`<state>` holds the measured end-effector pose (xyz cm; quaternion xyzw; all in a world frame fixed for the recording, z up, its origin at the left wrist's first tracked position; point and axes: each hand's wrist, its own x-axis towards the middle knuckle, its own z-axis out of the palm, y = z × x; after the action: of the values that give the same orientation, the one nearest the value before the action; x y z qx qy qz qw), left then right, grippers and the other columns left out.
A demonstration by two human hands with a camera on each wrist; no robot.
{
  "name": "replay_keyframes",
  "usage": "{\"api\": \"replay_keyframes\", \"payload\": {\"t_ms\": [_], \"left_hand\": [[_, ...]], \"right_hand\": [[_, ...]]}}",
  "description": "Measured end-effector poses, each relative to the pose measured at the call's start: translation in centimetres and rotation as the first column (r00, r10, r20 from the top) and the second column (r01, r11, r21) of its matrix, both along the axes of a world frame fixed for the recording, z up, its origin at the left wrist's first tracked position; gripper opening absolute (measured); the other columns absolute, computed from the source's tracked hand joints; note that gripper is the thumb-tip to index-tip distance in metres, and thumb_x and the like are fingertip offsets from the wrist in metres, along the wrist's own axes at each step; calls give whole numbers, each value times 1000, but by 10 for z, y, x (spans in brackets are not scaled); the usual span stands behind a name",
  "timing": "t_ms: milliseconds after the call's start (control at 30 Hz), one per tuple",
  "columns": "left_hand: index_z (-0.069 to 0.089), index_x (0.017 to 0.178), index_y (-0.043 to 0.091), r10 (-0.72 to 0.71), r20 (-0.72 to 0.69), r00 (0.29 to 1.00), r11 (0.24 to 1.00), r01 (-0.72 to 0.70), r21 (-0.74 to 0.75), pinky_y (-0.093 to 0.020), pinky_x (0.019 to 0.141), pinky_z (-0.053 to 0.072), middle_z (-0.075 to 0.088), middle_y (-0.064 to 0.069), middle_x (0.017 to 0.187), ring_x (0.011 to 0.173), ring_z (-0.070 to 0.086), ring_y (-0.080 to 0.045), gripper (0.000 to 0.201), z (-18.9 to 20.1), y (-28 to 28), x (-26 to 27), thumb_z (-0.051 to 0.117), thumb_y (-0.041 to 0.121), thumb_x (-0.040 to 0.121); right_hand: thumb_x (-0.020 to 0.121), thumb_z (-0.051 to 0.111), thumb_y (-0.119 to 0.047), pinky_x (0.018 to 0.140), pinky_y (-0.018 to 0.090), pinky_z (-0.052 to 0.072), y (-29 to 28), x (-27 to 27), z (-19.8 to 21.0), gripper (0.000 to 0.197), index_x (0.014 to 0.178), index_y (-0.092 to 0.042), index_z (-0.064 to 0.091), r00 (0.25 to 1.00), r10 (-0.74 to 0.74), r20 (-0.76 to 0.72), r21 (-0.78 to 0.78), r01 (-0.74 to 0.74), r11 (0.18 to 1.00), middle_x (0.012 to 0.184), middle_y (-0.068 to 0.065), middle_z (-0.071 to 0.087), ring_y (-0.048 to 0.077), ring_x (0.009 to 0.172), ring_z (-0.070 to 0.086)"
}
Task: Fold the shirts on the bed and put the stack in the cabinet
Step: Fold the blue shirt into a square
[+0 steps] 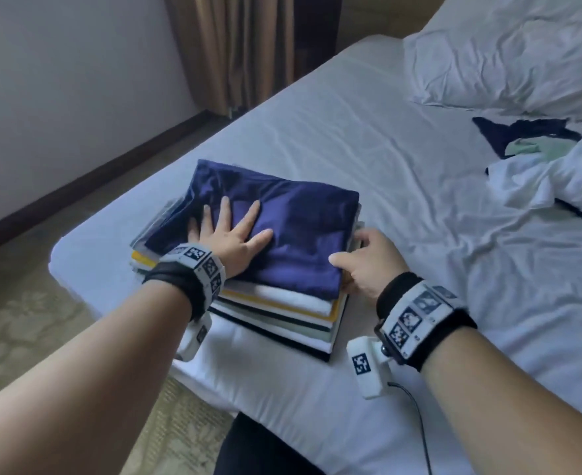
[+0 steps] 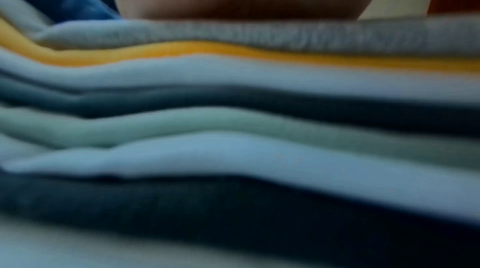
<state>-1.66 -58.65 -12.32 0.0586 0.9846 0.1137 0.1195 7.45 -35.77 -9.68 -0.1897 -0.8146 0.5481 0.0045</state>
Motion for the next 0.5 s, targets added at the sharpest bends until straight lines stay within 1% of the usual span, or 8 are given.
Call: {"api": "replay_keyframes", "payload": {"t_ms": [33,100,133,200,267,300,367,500], "left_hand": [[-10,149,67,-2,13,1000,1000,2,-14,-56,122,-13,-22,4,169,155,-18,-33,70,-5,1,0,18,86,88],[-14,148,67,3,18,1000,1000,-3,-25,-55,122,-15,-26,5,167,155,-20,-32,71,-9,1,-3,15,88,86],[-15,147,67,1,23,1000,999,-1,-32,-55,122,-16,-27,5,167,155,-21,-32,71,-9,2,-4,14,88,86],[-19,146,66,-7,37,999,999,9,-37,-55,122,-16,-30,5,166,154,-23,-31,71,-10,0,-3,12,88,86],[-21,146,66,-22,42,999,999,23,-31,-54,122,-16,-32,5,165,153,-26,-30,72,-12,0,-1,12,88,86],[-22,146,65,-29,44,999,999,30,-28,-54,122,-17,-33,5,165,153,-27,-30,72,-13,1,0,11,88,86],[-23,146,65,-42,52,998,999,44,-29,-53,121,-18,-36,4,163,152,-29,-30,73,-14,3,1,10,89,85],[-23,145,65,-28,83,996,999,30,-23,-53,120,-21,-38,5,162,151,-32,-29,73,-12,6,0,9,89,85]], "right_hand": [[80,75,-23,91,41,53,0,-3,2,42,118,-18,58,1000,1,-6,222,0,975,117,8,64,31,109,63],[88,67,-37,115,41,34,-7,-11,10,69,149,-26,37,990,117,-81,559,-52,827,150,6,39,29,138,37],[91,61,-43,121,42,23,-14,-16,14,75,156,-30,26,970,218,-112,660,-91,745,161,4,24,28,147,21],[96,48,-56,125,48,3,-25,-33,8,76,160,-38,9,921,390,-14,786,-231,574,169,-2,-4,27,154,-5],[96,34,-69,124,50,-10,-28,-44,-13,78,158,-43,-5,885,421,198,811,-389,437,167,-5,-21,27,154,-18],[94,30,-74,123,49,-14,-25,-47,-23,80,157,-44,-12,868,408,281,792,-450,412,166,-5,-25,26,153,-22],[92,27,-78,121,46,-18,-18,-51,-37,83,154,-46,-19,844,391,367,743,-519,423,164,-6,-30,24,152,-27],[91,27,-80,121,46,-19,-17,-60,-41,85,153,-48,-22,825,387,412,713,-556,427,163,-8,-32,23,150,-30]]}}
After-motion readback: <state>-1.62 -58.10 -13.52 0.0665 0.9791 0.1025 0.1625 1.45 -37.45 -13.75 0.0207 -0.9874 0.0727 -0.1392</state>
